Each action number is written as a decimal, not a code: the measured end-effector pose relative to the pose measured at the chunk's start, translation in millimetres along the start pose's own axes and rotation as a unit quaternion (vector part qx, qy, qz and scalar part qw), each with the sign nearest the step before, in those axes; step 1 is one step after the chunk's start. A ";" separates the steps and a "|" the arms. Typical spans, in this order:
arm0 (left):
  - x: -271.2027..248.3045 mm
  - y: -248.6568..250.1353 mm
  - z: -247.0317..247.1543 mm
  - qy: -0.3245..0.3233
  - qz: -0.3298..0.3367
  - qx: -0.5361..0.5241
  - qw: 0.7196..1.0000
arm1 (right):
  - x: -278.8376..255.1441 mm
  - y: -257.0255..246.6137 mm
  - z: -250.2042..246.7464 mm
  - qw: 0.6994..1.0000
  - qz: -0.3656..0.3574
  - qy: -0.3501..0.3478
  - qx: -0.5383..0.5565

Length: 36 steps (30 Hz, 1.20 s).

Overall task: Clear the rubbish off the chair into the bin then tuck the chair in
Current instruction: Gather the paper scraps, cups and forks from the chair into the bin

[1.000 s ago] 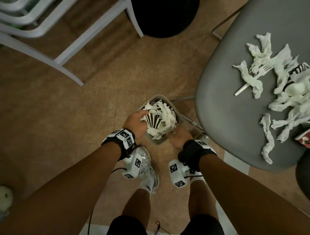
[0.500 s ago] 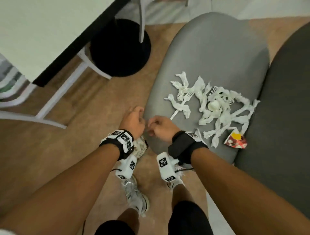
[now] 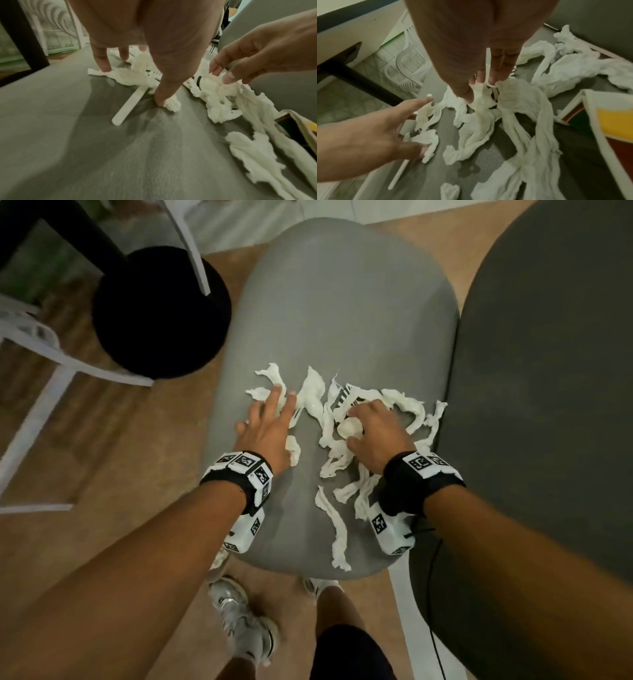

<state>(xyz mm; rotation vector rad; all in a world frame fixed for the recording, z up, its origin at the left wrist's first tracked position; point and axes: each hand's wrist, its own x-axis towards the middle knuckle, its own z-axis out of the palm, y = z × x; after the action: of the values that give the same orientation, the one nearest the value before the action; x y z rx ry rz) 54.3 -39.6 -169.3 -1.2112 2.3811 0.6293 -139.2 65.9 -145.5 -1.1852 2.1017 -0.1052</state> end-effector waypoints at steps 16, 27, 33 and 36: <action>-11.2 -15.3 -18.3 0.000 -0.077 -0.129 0.989 | 16.5 -27.7 2.7 0.984 -0.061 0.107 0.129; -62.7 -44.1 -5.2 0.025 -0.069 -0.204 0.976 | -14.0 -82.3 25.6 0.957 -0.090 0.098 0.256; -114.8 -84.5 8.9 0.054 -0.104 -0.263 0.958 | -35.1 -123.6 67.3 0.975 -0.131 0.075 0.166; -143.1 -113.2 19.8 0.070 -0.159 -0.290 0.941 | -50.7 -153.2 95.3 0.972 -0.199 0.049 0.116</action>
<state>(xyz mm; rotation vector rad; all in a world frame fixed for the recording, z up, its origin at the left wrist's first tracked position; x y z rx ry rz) 228.9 4.5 -133.7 -1.8889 2.0911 1.2166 46.0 41.7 -128.9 -1.4613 1.8449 -0.5873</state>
